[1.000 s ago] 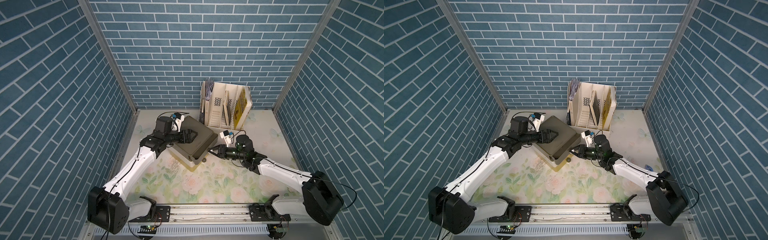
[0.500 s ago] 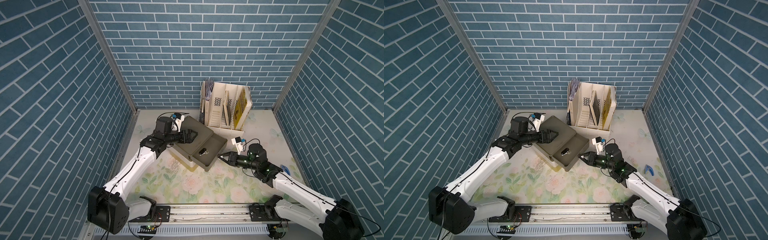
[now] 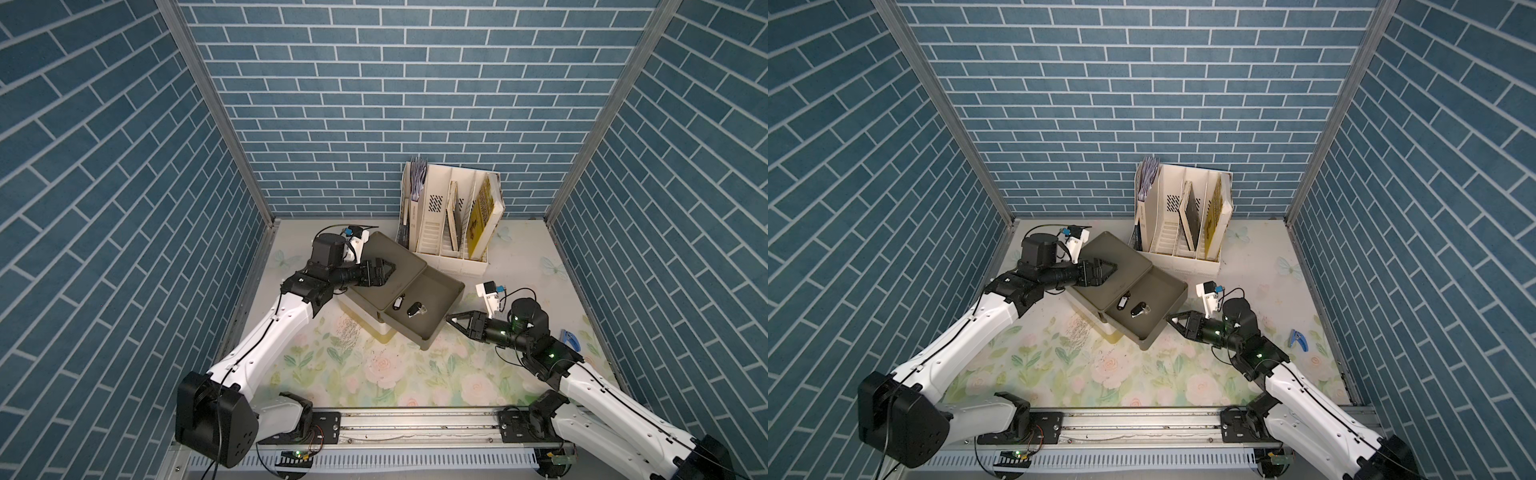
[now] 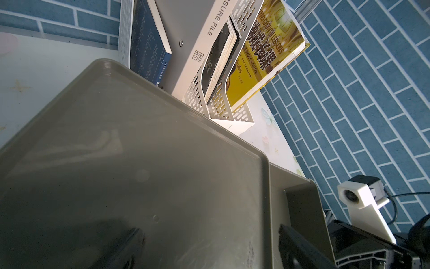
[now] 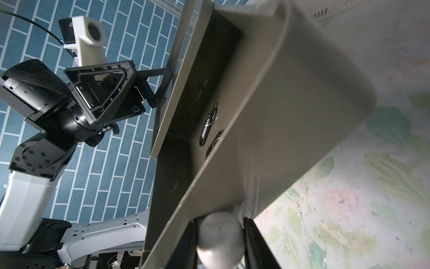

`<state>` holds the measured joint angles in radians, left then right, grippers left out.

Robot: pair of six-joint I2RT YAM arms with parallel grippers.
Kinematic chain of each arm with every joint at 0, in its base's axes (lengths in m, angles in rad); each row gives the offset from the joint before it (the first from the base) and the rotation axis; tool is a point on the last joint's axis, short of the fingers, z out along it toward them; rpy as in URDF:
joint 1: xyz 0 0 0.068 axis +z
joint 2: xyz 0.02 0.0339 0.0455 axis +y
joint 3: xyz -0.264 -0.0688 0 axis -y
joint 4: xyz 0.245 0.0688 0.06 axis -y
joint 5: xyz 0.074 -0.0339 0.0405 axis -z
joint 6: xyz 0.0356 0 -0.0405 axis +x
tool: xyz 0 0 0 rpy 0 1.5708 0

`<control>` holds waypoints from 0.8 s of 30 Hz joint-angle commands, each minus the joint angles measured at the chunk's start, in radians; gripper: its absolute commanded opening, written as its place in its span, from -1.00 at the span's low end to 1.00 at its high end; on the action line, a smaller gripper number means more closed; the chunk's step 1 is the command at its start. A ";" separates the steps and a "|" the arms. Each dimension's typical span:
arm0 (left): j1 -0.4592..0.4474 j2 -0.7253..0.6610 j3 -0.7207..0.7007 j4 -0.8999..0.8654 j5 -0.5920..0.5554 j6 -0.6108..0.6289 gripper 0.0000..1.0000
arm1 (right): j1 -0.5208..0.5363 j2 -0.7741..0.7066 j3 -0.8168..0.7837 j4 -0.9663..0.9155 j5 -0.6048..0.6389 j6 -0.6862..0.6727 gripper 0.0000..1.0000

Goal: Take the keys out of the drawer
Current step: Open the drawer in the storage box.

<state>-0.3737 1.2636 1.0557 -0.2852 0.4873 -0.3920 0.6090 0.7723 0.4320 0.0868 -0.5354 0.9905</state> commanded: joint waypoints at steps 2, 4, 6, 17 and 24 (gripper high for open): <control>-0.004 0.040 -0.042 -0.118 -0.030 -0.007 0.90 | -0.009 -0.043 -0.031 -0.051 0.041 0.012 -0.63; -0.005 0.042 -0.042 -0.119 -0.033 -0.006 0.90 | -0.009 -0.060 -0.039 -0.057 0.044 0.014 -0.64; -0.005 0.045 -0.042 -0.120 -0.033 -0.005 0.90 | -0.010 -0.076 -0.047 -0.067 0.050 0.014 -0.64; -0.005 0.050 -0.039 -0.121 -0.034 -0.004 0.90 | -0.010 -0.125 -0.065 -0.095 0.055 0.022 -0.64; -0.007 0.055 -0.042 -0.117 -0.034 -0.006 0.90 | -0.010 -0.131 -0.073 -0.091 0.053 0.024 -0.55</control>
<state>-0.3763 1.2736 1.0557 -0.2684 0.4801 -0.3908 0.6075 0.6514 0.3759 0.0265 -0.5182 0.9913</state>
